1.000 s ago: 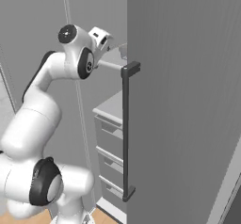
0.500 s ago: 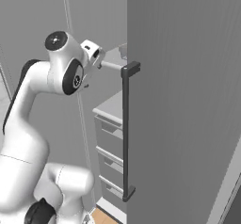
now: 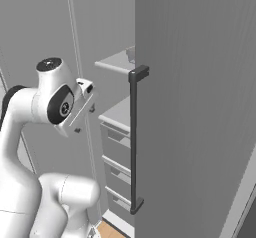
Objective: Take the meat container that has the chicken drumstick and place it on the second highest rack of the freezer. Then take the vegetable container that has the garlic and eggplant and place it on the highest rack of the freezer.
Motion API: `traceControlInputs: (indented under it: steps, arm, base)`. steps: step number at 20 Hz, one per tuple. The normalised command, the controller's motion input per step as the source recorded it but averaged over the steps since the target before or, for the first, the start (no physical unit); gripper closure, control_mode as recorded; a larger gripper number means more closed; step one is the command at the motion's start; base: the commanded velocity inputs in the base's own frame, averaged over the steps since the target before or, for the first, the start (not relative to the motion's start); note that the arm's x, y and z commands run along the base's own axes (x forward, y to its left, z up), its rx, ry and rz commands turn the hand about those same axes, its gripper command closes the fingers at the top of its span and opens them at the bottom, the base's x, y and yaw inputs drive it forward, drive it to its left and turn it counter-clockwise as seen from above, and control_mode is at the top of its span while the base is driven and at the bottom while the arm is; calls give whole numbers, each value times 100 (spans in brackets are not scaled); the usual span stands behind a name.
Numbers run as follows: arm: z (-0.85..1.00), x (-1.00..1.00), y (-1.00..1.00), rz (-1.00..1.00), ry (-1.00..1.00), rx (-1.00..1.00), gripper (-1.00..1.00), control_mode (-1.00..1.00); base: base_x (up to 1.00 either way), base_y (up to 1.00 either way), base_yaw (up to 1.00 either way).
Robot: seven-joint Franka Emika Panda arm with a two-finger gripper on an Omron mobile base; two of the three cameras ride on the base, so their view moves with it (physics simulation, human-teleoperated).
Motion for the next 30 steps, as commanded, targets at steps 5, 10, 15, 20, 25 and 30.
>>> traceControlInputs:
  steps: [5,10,15,20,25,30]
  arm:
    - [-69,-14,14,6,16,-11,-100,-100]
    - [-9,-2,-12,0,0,0,-100,-100]
    - [-1,-8,0,0,0,0,-100,100]
    - [0,0,0,0,0,0,-100,100]
    - [0,0,0,0,0,0,-100,100]
    - [0,0,0,0,0,0,-100,100]
  base:
    - [0,0,0]
    - [0,0,0]
    - [-16,0,-1]
    - [-100,5,-38]
    - [-81,-36,-55]
    - [-16,-100,-51]
